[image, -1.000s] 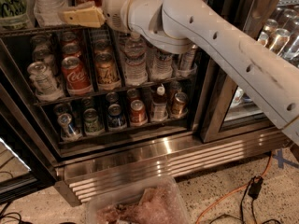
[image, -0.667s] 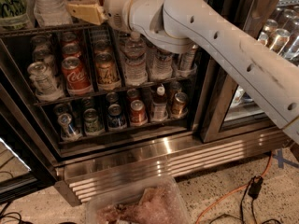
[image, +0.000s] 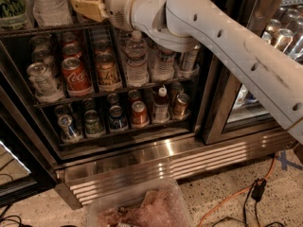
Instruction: Pick coke can from top shelf of fridge
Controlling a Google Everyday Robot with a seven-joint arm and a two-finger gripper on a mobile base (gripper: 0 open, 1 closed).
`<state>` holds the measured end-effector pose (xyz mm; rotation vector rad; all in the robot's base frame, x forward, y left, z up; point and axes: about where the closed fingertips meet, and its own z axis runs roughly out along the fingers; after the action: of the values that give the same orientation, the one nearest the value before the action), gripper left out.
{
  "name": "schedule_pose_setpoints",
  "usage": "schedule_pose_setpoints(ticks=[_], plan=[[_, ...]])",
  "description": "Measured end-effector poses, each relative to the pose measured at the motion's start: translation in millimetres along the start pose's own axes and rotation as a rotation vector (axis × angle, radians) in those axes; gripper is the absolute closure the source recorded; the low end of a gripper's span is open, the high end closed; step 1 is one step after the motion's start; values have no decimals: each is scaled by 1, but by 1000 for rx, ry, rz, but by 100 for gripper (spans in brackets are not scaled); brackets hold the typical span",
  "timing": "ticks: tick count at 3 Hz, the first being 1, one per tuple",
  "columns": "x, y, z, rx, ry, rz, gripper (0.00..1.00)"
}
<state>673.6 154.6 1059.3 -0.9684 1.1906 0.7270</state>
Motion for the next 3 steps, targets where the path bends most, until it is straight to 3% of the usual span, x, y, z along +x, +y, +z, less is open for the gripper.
schedule_pose_setpoints(ticks=[1, 3], plan=[[1, -1, -1, -6, 1, 3, 100], [-11, 2, 2, -41, -12, -31, 100]])
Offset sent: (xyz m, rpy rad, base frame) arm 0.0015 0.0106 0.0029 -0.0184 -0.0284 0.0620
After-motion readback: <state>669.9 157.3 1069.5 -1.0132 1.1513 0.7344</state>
